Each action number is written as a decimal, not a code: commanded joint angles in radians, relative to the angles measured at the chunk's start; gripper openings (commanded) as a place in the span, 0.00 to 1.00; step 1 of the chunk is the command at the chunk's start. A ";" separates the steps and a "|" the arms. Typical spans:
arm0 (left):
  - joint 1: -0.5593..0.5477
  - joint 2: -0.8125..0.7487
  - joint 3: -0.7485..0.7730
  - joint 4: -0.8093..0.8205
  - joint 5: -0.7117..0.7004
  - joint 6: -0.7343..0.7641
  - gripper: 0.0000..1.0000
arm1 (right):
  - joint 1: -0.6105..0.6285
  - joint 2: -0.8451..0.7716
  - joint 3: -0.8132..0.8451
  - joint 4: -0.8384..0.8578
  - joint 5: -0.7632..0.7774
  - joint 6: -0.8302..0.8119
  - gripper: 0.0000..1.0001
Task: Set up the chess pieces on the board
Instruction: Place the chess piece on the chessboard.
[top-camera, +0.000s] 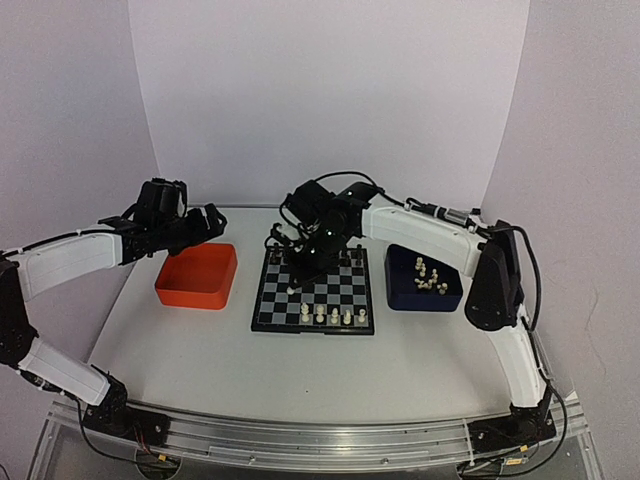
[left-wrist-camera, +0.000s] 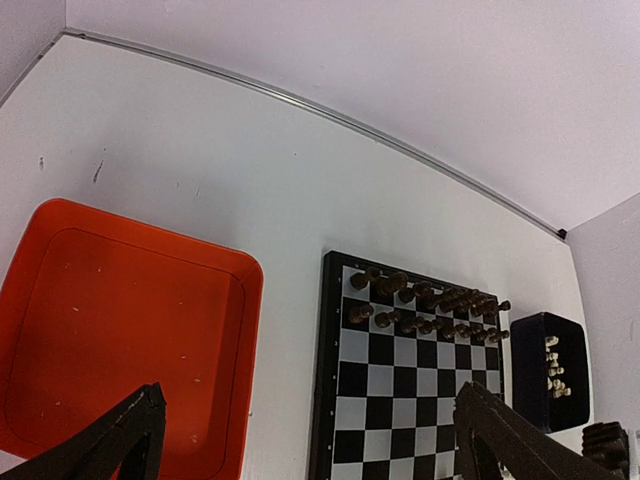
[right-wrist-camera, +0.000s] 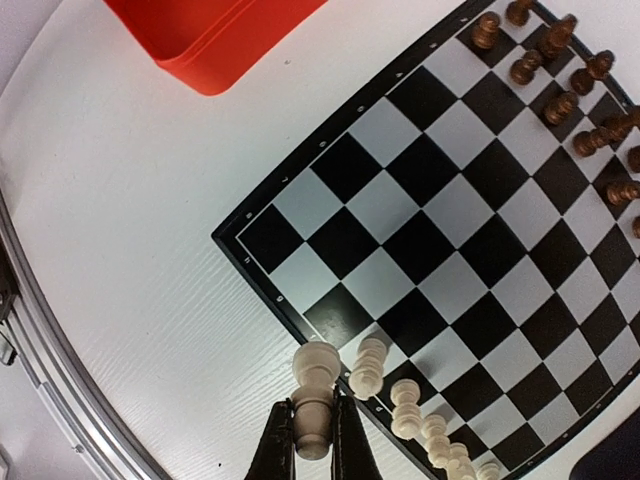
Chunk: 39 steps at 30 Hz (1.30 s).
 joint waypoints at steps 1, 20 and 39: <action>0.003 -0.045 -0.016 -0.008 -0.005 -0.018 1.00 | 0.032 0.056 0.087 -0.075 0.037 -0.055 0.00; 0.004 -0.080 -0.051 -0.003 0.003 -0.029 1.00 | 0.075 0.177 0.181 -0.148 0.118 -0.187 0.00; 0.004 -0.087 -0.060 0.003 0.007 -0.023 1.00 | 0.076 0.236 0.229 -0.155 0.155 -0.232 0.00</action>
